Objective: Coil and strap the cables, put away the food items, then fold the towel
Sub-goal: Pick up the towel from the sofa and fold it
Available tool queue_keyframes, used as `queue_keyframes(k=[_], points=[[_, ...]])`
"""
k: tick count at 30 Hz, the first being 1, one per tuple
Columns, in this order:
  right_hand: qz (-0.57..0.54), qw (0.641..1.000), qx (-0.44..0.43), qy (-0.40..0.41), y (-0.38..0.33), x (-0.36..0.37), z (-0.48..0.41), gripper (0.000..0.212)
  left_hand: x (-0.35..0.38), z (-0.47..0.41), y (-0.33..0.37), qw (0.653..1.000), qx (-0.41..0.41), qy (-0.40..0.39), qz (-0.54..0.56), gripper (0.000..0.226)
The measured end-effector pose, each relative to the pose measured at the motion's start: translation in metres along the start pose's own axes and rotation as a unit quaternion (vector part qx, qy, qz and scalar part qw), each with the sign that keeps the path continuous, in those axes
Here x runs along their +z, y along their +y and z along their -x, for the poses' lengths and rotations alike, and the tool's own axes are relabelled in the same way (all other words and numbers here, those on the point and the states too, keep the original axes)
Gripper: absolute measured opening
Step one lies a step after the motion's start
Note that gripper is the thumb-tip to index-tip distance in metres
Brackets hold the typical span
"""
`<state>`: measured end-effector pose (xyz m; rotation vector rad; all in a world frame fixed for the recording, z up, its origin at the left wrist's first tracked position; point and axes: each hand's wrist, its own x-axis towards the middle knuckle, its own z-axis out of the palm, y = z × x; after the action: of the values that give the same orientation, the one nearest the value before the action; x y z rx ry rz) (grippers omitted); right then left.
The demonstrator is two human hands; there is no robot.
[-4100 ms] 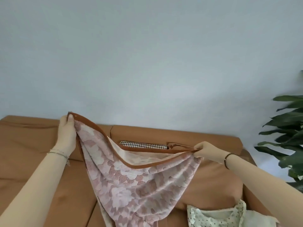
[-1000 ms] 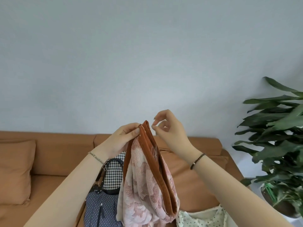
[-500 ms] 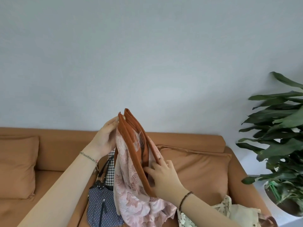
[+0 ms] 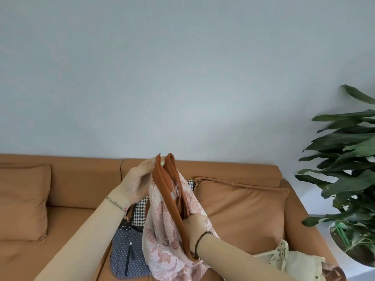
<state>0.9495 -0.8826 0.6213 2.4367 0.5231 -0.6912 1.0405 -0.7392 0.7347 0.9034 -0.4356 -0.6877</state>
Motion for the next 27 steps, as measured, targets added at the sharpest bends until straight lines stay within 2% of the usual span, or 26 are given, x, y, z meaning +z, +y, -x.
queue_keyframes(k=[1,3,4,6,8,10,12,14,17,20,23,26,27], points=[[-0.055,0.998,0.021,0.022,0.002,0.009,-0.009,0.042,0.001,0.001,-0.001,1.000,-0.009,0.005,-0.004,0.043],[-0.183,0.979,0.073,0.060,0.007,0.029,-0.022,0.064,0.003,0.002,0.001,0.999,0.000,0.029,-0.032,0.048],[-0.144,0.983,0.052,0.099,0.011,0.033,-0.019,0.072,0.005,0.003,0.003,0.998,0.006,0.041,-0.042,0.050],[-0.145,0.982,0.018,0.117,0.017,0.021,0.003,0.044,0.002,0.003,0.007,0.997,0.014,0.058,-0.051,0.056],[-0.184,0.979,0.003,0.087,0.024,0.014,0.014,0.026,0.001,0.003,0.008,0.997,0.025,0.057,-0.053,0.049],[-0.216,0.976,-0.013,0.034,0.019,0.018,0.009,0.020,0.003,0.003,0.006,0.995,0.026,0.047,-0.081,0.042],[-0.251,0.967,-0.032,-0.030,0.012,0.020,0.002,0.030,0.003,-0.001,0.000,0.992,0.019,0.033,-0.119,0.035],[-0.263,0.961,-0.064,-0.056,0.009,0.020,-0.002,0.040,0.002,-0.003,-0.003,0.990,0.009,0.018,-0.137,0.027],[-0.289,0.950,-0.100,-0.059,0.012,0.015,0.001,0.034,-0.004,-0.003,0.000,0.988,-0.011,0.025,-0.154,0.053],[-0.269,0.952,-0.137,-0.046,0.015,0.007,0.008,0.026,-0.008,-0.001,0.004,0.984,-0.012,0.045,-0.170,0.055],[-0.264,0.960,-0.084,0.028,0.024,0.003,0.023,0.027,-0.015,0.004,0.011,0.984,0.003,0.051,-0.172,0.029],[-0.303,0.939,0.037,0.159,0.051,0.020,0.035,0.017,-0.026,0.012,0.029,0.984,0.028,0.077,-0.159,0.031],[-0.296,0.924,0.075,0.228,0.061,0.028,0.041,0.015,-0.029,0.016,0.037,0.984,0.042,0.091,-0.145,0.034]])
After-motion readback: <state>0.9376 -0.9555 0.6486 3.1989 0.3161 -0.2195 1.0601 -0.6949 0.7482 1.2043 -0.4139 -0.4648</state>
